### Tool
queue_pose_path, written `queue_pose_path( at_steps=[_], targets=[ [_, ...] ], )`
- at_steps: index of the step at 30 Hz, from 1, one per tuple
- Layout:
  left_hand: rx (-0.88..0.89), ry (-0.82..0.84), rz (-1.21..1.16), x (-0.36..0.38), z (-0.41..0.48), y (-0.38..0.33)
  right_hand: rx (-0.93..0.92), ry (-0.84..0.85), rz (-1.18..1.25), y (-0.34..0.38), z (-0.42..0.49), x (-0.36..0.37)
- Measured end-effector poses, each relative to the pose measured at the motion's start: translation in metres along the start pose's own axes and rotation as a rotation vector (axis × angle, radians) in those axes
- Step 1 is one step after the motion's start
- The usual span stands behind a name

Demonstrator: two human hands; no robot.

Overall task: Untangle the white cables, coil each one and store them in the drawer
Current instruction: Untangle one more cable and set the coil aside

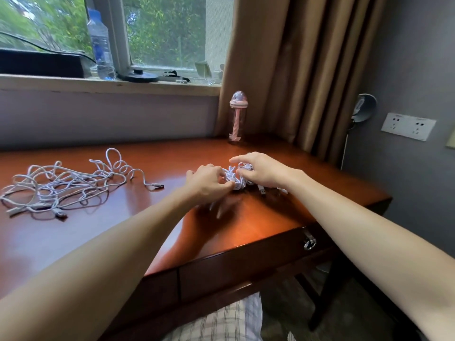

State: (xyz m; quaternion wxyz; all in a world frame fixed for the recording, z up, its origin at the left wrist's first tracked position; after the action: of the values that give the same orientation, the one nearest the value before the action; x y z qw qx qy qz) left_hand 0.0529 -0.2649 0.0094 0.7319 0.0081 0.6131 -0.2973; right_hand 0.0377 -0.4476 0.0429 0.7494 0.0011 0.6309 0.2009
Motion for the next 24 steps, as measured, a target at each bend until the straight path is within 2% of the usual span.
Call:
queue_pose_path(
  at_steps=[11,24],
  targets=[
    [0.072,-0.053,0.117,-0.045,-0.027,0.036,-0.149,-0.067,0.008,0.046,0.021,0.007],
    [-0.029,-0.132,0.186,-0.088,-0.062,0.133,-0.267,-0.019,0.12,0.141,0.068,0.062]
  ],
)
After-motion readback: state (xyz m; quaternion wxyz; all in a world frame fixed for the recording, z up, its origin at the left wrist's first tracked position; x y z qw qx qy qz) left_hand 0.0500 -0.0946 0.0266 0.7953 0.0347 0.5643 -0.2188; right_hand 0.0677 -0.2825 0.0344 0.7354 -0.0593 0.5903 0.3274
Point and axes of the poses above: each hand's wrist, its own z-axis towards the middle knuckle, its own x-axis out of the palm, y = z × x, the point moved 2 cm from there along z, towards the middle knuckle, and after that the axes turned 2 degrees about -x, right-handed, at the moved point
